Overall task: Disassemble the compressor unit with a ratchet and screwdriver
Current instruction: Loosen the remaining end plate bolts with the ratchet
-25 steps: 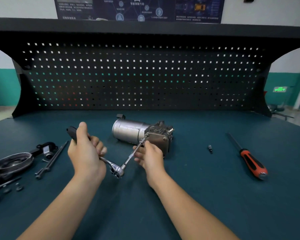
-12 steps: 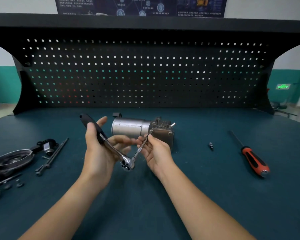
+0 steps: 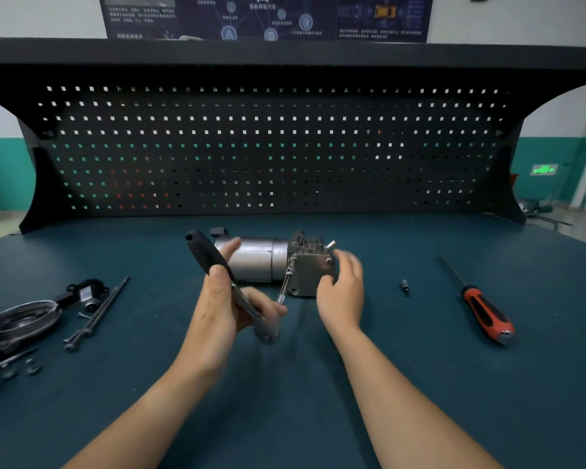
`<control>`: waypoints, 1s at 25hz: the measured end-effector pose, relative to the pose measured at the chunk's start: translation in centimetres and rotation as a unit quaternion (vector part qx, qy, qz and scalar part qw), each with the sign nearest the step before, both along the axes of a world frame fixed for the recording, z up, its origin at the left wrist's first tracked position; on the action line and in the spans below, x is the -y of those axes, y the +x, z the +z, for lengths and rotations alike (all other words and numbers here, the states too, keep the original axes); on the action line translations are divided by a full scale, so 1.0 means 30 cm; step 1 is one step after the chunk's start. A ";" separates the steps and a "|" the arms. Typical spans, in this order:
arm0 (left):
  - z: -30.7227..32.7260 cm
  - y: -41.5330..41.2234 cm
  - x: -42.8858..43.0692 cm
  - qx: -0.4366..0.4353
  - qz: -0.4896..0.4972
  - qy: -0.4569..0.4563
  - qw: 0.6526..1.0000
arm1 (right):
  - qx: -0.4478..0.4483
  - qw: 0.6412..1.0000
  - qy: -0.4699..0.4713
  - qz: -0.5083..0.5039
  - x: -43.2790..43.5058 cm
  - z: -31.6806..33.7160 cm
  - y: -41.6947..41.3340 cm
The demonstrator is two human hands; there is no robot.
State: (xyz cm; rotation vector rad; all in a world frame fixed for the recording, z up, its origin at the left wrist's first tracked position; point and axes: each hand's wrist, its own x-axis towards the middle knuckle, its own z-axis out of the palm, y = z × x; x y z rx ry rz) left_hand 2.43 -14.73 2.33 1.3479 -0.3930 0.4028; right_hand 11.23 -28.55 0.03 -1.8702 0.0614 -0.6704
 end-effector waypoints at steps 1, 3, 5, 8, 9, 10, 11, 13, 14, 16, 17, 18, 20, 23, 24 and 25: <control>0.000 0.003 0.006 -0.017 -0.005 -0.024 1.000 | -0.022 1.000 0.000 0.017 0.001 -0.005 0.004; 0.007 0.010 0.012 -0.044 0.006 -0.077 0.996 | -0.021 0.999 -0.020 0.014 -0.003 -0.014 0.003; 0.022 0.017 0.007 -0.075 0.045 -0.146 0.985 | -0.003 1.000 -0.030 0.000 -0.005 -0.017 0.000; 0.047 0.024 -0.042 -0.120 0.097 -0.289 0.945 | 0.044 0.997 -0.051 -0.024 -0.026 -0.011 -0.026; 0.057 0.028 -0.067 -0.132 0.117 -0.332 0.927 | 0.079 0.993 -0.072 -0.040 -0.042 -0.008 -0.037; 0.063 0.034 -0.093 -0.142 0.135 -0.364 0.910 | 0.116 0.986 -0.099 -0.060 -0.059 -0.007 -0.043; 0.065 0.042 -0.118 -0.152 0.153 -0.384 0.898 | 0.145 0.979 -0.120 -0.074 -0.077 -0.008 -0.046; 0.055 0.056 -0.147 -0.158 0.186 -0.383 0.891 | 0.157 0.976 -0.142 -0.050 -0.101 -0.011 -0.049; 0.049 0.063 -0.151 -0.154 0.206 -0.363 0.896 | 0.159 0.974 -0.158 -0.031 -0.106 -0.017 -0.047; 0.042 0.073 -0.143 -0.124 0.252 -0.303 0.911 | 0.163 0.970 -0.180 -0.014 -0.097 -0.029 -0.036; 0.040 0.077 -0.133 -0.094 0.266 -0.271 0.920 | 0.150 0.973 -0.177 -0.004 -0.089 -0.031 -0.031; 0.036 0.083 -0.125 -0.059 0.273 -0.235 0.931 | 0.132 0.977 -0.167 0.008 -0.082 -0.030 -0.028; 0.029 0.076 -0.108 0.027 0.277 -0.128 0.952 | 0.122 0.982 -0.143 0.027 -0.074 -0.027 -0.024; -0.006 0.051 -0.116 0.262 0.271 0.226 0.898 | 0.133 0.984 -0.113 0.038 -0.076 -0.023 -0.021; -0.018 0.049 -0.119 0.352 0.264 0.362 0.822 | 0.137 0.984 -0.108 0.038 -0.077 -0.022 -0.018; -0.031 0.051 -0.122 0.411 0.256 0.460 0.744 | 0.144 0.983 -0.107 0.037 -0.080 -0.023 -0.017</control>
